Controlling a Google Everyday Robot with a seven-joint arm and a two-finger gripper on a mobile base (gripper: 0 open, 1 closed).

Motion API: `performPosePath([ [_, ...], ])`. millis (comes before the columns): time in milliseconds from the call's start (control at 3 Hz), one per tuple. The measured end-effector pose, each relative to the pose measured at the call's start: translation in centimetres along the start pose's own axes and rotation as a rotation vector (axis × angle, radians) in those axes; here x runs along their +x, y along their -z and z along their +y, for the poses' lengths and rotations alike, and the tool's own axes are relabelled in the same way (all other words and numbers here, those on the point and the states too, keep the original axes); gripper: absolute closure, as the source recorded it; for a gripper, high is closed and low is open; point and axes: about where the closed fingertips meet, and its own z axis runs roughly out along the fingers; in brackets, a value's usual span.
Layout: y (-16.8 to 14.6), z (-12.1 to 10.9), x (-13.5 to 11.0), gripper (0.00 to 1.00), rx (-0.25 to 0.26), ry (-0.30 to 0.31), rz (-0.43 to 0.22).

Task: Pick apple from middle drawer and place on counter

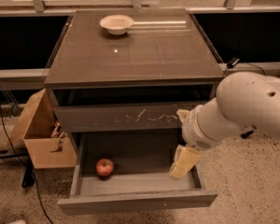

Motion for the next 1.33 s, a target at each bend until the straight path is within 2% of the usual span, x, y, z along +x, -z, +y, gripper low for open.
performPosePath([
  [333, -5.1, 0.6, 0.7, 0.00, -0.026, -0.014, -0.050],
  [667, -11.3, 1.4, 0.0, 0.00, -0.051, -0.057, -0.143],
  [1000, -15.3, 2.0, -1.2, 0.00, -0.084, -0.109, -0.236],
  [1333, -15.4, 2.1, -1.1, 0.00, -0.088, -0.109, -0.232],
])
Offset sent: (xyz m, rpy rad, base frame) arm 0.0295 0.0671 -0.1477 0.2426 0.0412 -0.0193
